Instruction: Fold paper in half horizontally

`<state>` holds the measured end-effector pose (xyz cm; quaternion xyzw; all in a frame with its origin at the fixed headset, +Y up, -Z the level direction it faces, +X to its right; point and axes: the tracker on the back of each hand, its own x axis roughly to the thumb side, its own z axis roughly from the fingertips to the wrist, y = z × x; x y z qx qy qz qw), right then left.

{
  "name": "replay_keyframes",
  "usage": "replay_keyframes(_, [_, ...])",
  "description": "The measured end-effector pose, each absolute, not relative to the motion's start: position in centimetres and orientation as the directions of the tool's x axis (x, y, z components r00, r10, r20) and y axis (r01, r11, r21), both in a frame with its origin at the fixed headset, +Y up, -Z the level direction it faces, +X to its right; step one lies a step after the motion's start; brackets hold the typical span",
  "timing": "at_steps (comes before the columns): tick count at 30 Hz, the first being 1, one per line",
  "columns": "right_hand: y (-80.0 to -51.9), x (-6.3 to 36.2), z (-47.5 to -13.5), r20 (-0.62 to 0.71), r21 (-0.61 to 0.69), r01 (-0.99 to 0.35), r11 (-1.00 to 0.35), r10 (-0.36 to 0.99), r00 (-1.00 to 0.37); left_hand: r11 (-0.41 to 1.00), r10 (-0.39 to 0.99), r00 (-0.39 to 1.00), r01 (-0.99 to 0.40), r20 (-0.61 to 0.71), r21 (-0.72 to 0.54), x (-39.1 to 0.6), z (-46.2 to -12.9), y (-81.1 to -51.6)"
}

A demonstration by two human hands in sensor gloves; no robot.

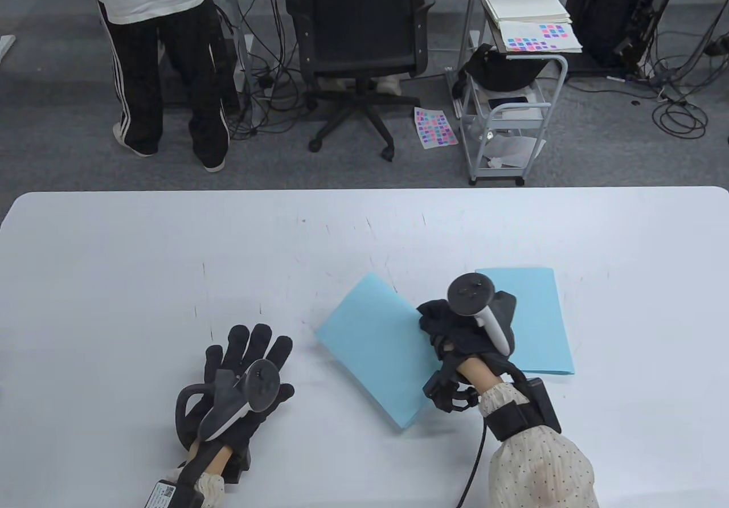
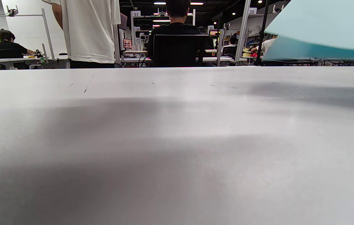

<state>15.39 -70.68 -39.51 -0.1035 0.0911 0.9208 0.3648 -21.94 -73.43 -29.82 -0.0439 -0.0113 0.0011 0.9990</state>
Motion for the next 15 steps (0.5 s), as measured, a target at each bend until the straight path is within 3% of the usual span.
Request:
replay_keyframes(6, [-69.8,22.6,-39.3,-0.395,-0.178,-0.735,-0.654,0.732,-0.555,0.996,0.005,1.000,-0.003,0.023,-0.093,-22.0,-29.7,-73.5])
replay_keyframes(15, [-71.3,31.0,-39.6,-0.568,-0.341,-0.645,-0.684,0.697,-0.438,0.994,0.010,1.000,-0.009,0.012,-0.105,-22.3,-29.8,-73.7])
